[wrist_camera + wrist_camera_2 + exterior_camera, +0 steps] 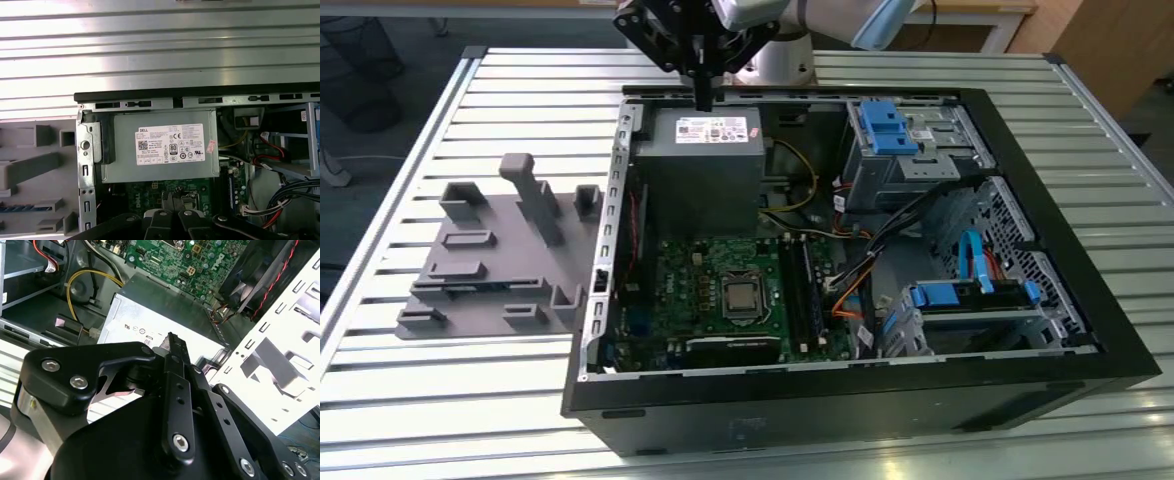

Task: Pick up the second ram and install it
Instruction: 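Reach for the second ram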

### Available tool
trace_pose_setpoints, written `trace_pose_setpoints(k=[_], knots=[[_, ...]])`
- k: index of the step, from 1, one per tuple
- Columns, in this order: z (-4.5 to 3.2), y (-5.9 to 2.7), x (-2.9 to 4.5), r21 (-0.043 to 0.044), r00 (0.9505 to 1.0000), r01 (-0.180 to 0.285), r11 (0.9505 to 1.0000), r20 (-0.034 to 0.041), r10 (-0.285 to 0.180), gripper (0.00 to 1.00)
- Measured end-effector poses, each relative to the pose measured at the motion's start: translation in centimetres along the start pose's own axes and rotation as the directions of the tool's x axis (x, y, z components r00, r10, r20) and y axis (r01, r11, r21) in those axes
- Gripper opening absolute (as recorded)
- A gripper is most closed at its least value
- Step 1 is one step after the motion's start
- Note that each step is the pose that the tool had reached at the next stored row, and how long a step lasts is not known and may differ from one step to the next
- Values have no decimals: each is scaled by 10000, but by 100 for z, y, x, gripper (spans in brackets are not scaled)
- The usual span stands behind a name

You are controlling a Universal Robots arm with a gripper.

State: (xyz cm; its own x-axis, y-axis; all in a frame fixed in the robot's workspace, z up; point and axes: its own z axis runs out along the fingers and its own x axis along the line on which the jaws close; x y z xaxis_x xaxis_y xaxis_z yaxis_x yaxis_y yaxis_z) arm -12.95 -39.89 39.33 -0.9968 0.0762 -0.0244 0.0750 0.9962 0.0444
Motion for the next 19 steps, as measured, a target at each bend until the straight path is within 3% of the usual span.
trace_pose_setpoints(k=[19], knots=[[-2,-5,61,0,10000,0,10000,0,0,11]])
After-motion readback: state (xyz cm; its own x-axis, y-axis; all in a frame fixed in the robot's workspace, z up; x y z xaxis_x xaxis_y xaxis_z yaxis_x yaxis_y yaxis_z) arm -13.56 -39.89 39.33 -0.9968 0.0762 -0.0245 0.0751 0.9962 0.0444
